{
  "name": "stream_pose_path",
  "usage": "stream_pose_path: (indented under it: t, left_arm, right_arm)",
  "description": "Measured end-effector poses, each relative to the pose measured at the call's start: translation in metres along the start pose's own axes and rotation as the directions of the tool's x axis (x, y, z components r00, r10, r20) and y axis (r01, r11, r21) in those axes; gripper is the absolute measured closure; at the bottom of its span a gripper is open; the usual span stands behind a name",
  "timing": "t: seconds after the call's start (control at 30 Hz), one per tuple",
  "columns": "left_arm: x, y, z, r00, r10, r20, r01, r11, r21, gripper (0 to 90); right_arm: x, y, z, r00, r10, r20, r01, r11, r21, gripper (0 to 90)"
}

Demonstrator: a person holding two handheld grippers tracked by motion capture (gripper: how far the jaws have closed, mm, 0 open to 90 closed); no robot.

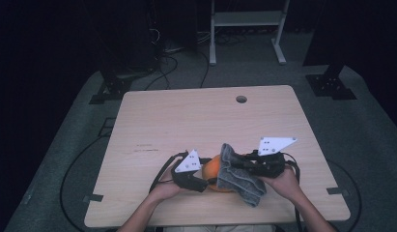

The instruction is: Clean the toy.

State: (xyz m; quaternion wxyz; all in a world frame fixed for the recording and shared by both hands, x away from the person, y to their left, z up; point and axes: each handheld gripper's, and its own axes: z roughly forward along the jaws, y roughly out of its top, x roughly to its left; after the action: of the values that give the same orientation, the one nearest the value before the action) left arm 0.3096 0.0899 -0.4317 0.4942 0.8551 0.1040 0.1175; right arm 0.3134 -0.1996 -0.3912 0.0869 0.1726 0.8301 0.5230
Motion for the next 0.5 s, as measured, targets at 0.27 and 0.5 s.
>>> stream_pose_path:
  t: [0.27,0.5]
  left_arm:
    - [0.001,0.01,0.006,0.9963,-0.083,0.022,0.083,0.9964,-0.012,14.9]
    - [0.004,-0.002,-0.001,0.999,-0.042,0.017,0.042,0.999,-0.014,33.4]
  right_arm:
    - [0.004,-0.004,-0.002,0.9997,0.024,-0.01,-0.024,0.999,-0.023,77.2]
    - [-0.005,-0.01,-0.001,0.9992,0.04,-0.007,-0.04,0.999,-0.01,77.2]
